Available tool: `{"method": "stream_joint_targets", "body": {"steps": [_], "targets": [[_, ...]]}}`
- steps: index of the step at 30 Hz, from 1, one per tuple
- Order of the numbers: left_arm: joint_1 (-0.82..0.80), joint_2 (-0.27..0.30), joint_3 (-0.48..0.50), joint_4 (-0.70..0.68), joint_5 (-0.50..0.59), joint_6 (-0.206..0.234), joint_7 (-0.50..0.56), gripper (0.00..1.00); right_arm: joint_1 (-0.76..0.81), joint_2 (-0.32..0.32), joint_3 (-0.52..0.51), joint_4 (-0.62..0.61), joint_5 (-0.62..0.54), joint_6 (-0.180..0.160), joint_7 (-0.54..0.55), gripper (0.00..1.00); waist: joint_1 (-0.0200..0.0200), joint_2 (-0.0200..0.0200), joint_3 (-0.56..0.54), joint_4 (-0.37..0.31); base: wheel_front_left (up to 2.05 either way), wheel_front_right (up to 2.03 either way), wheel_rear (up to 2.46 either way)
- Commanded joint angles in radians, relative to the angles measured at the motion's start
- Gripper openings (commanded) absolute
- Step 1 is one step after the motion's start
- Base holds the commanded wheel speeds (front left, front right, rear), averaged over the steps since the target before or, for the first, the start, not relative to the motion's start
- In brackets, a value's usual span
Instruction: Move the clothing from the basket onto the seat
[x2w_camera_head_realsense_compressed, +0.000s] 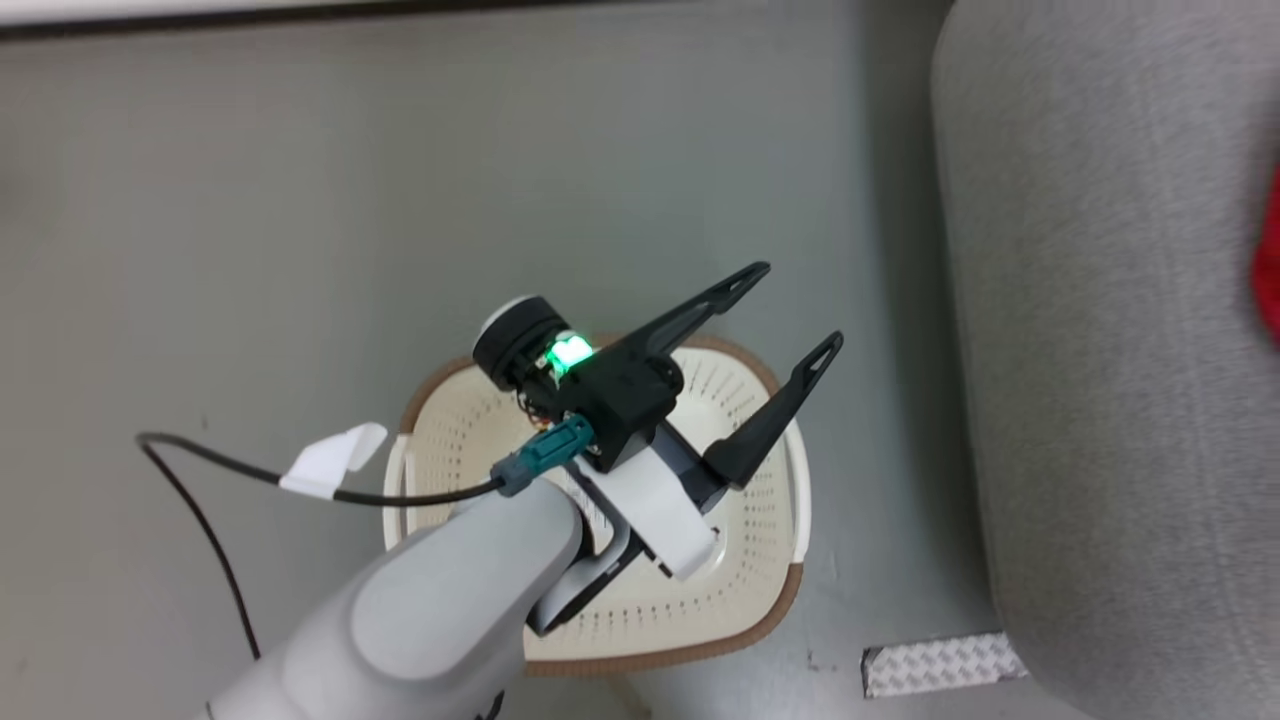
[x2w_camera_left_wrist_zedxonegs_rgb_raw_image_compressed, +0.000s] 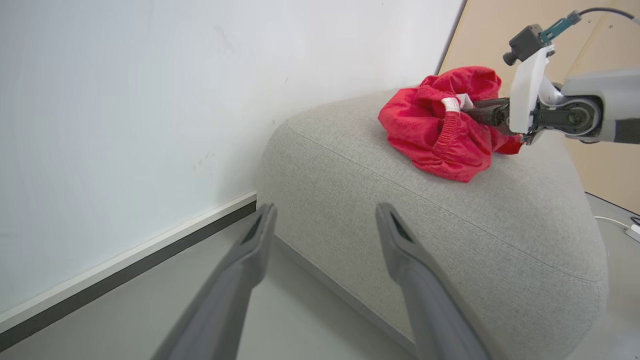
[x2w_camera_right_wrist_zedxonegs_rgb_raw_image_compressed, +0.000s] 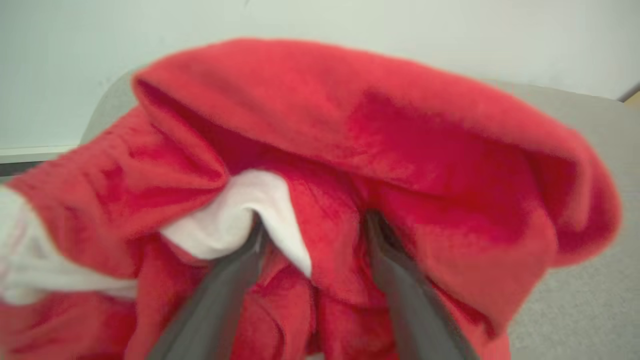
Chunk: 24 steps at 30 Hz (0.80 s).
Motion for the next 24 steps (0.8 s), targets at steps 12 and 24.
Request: {"method": "stream_joint_targets", "body": {"steps": [12,24], "targets": [[0.138,-0.014,0.030,0.044,-0.050,0.023,-0.009,1.00,0.106,-0.037,0.172,-0.016,0.065,-0.003,0.070,1.00,-0.0001,0.0000,-0.305,-0.069,0.00,0.00,0.00],[0.275,-0.016,0.121,0.023,-0.088,0.064,-0.010,1.00,0.191,-0.051,0.248,-0.204,0.092,-0.003,0.033,1.00,-0.0001,0.0000,-0.500,-0.075,0.00,0.00,0.00]]}}
